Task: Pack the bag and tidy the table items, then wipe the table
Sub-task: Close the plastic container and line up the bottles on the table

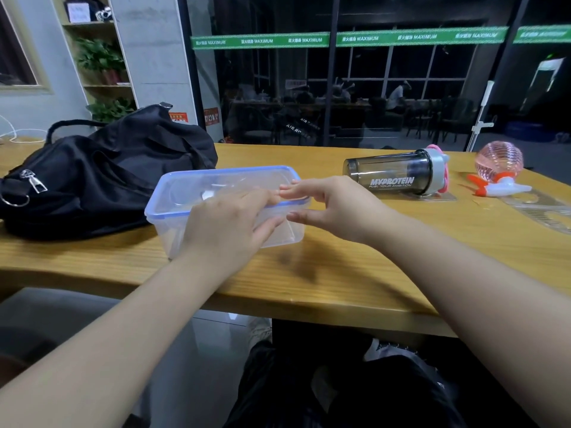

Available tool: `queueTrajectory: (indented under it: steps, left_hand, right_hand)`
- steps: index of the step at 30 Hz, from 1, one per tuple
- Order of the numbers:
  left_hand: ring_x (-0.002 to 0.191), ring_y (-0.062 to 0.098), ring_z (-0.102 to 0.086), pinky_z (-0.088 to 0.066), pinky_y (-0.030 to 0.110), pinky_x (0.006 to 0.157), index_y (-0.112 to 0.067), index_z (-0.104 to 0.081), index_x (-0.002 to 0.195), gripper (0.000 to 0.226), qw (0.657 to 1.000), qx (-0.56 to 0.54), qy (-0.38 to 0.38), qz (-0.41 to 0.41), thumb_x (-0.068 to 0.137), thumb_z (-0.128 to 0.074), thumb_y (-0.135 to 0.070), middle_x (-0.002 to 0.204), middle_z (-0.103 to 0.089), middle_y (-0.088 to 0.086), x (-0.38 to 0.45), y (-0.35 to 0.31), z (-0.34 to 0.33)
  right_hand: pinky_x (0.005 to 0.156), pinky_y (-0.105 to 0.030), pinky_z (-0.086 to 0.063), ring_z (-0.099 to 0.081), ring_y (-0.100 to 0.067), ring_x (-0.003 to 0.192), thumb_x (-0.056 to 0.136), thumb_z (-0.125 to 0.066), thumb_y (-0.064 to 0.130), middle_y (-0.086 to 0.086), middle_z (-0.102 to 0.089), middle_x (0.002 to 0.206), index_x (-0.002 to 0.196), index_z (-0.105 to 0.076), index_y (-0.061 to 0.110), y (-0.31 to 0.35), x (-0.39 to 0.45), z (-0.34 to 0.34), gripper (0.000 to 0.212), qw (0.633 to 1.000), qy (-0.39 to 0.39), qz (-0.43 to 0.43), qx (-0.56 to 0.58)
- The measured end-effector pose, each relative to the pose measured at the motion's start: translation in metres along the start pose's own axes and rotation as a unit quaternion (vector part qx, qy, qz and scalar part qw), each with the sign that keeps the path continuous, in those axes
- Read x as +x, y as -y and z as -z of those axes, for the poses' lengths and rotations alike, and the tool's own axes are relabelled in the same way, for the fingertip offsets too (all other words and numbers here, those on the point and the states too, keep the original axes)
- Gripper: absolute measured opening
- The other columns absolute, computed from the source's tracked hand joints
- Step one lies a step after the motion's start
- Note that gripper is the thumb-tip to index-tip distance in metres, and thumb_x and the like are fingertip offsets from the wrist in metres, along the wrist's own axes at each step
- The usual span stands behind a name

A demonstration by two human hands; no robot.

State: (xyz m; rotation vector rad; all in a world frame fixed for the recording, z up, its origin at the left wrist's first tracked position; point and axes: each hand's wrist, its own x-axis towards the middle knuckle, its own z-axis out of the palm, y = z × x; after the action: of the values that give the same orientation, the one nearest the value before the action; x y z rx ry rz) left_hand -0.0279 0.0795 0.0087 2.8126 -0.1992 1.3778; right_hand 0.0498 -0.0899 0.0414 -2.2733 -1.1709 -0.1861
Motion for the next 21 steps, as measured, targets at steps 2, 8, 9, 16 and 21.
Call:
queueTrajectory:
  steps: [2,8,9,16,21]
  left_hand:
    - [0.075,0.025,-0.067,-0.035,0.025,0.054,-0.025,-0.065,0.102,0.028,1.0,0.003,0.005,0.005,0.081,-0.063,-0.044,0.085,-0.071,-0.003,0.003,0.0,0.0]
    - [0.066,0.03,-0.065,-0.033,0.025,0.052,-0.017,-0.065,0.097,0.029,1.0,0.027,0.0,-0.006,0.077,-0.07,-0.037,0.075,-0.069,0.005,0.007,-0.003,0.0]
    - [0.059,0.03,-0.064,-0.032,0.024,0.05,-0.015,-0.066,0.093,0.028,0.999,0.038,-0.005,-0.009,0.073,-0.074,-0.033,0.069,-0.068,0.006,0.007,-0.003,-0.001]
    - [0.048,0.031,-0.06,-0.037,0.025,0.044,-0.012,-0.066,0.082,0.028,0.998,0.059,-0.035,-0.007,0.063,-0.084,-0.023,0.059,-0.065,0.007,0.009,-0.004,-0.006]
    - [0.045,0.031,-0.058,-0.038,0.027,0.042,-0.01,-0.065,0.078,0.024,0.996,0.071,-0.048,0.002,0.064,-0.083,-0.019,0.055,-0.062,0.008,0.009,-0.008,-0.007]
  right_hand:
    - [0.104,-0.029,-0.039,-0.051,-0.008,0.122,0.087,-0.064,0.034,0.014,-0.056,0.133,0.125,-0.059,0.031,0.002,0.001,0.001,0.038,1.0,0.002,-0.006,-0.016]
    - [0.084,-0.019,-0.037,-0.054,-0.004,0.106,0.089,-0.063,0.033,0.008,-0.063,0.124,0.124,-0.061,0.025,0.001,0.003,-0.005,0.036,0.996,-0.038,0.004,-0.084]
    - [0.086,-0.025,-0.041,-0.057,-0.01,0.108,0.089,-0.062,0.032,0.005,-0.065,0.121,0.123,-0.061,0.023,0.001,0.004,-0.008,0.035,0.994,-0.048,0.012,-0.101]
    - [0.079,-0.042,-0.048,-0.063,-0.032,0.094,0.092,-0.056,0.028,-0.007,-0.071,0.103,0.118,-0.063,0.017,0.0,0.004,-0.018,0.028,0.978,-0.085,0.052,-0.183]
    - [0.073,-0.043,-0.05,-0.063,-0.036,0.087,0.092,-0.055,0.023,-0.01,-0.071,0.096,0.114,-0.064,0.012,0.002,0.002,-0.022,0.026,0.973,-0.098,0.072,-0.198]
